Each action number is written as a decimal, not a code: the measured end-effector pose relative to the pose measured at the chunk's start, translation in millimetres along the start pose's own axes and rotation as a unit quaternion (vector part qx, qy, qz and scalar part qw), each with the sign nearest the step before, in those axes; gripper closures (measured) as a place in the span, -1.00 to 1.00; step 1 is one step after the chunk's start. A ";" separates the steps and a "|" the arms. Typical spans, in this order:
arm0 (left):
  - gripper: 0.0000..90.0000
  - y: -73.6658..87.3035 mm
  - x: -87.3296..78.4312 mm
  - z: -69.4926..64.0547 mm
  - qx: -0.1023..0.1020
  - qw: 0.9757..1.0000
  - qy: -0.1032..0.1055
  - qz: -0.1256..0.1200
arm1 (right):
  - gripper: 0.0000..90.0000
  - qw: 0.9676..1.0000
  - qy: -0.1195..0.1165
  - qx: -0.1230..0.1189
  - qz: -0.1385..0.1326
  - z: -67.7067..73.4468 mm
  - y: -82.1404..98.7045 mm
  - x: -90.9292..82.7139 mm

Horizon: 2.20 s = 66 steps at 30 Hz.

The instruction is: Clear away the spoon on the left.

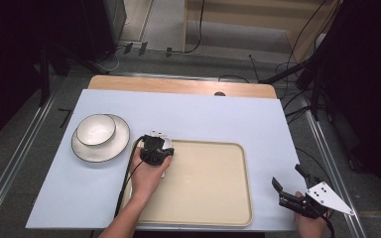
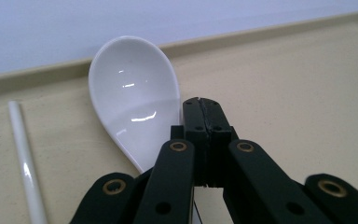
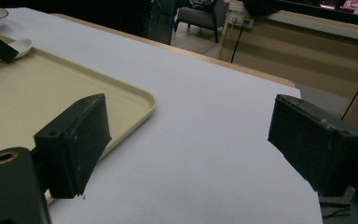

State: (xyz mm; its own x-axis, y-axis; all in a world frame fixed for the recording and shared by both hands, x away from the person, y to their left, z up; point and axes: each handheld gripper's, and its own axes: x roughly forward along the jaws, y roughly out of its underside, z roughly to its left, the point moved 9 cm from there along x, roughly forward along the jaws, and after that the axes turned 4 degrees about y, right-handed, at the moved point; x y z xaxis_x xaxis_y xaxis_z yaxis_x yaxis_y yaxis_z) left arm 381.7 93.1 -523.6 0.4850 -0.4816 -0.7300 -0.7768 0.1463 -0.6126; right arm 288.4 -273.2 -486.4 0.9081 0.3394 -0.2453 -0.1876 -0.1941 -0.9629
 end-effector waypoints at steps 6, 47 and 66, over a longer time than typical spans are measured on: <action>1.00 1.7 0.9 1.7 0.006 1.000 -0.005 0.006 | -0.71 1.000 -0.001 -0.001 0.002 0.5 -0.1 0.5; -1.00 -6.8 -97.2 26.0 0.035 0.989 0.085 -0.113 | -0.71 1.000 0.007 -0.008 0.006 1.2 1.7 -1.8; -1.00 -12.8 -120.3 53.9 0.036 0.990 0.061 -0.122 | -0.71 1.000 0.011 -0.003 0.005 -1.6 2.7 -6.0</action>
State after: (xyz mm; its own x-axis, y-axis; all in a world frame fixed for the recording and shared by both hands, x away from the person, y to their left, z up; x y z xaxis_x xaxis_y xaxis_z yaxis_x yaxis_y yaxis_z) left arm 354.9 195.7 -444.3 0.5988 -0.6104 -0.5185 -0.6103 0.0714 -0.7889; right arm 283.1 -277.2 -487.4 0.9142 0.3164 -0.2532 -0.1955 -0.2031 -0.9594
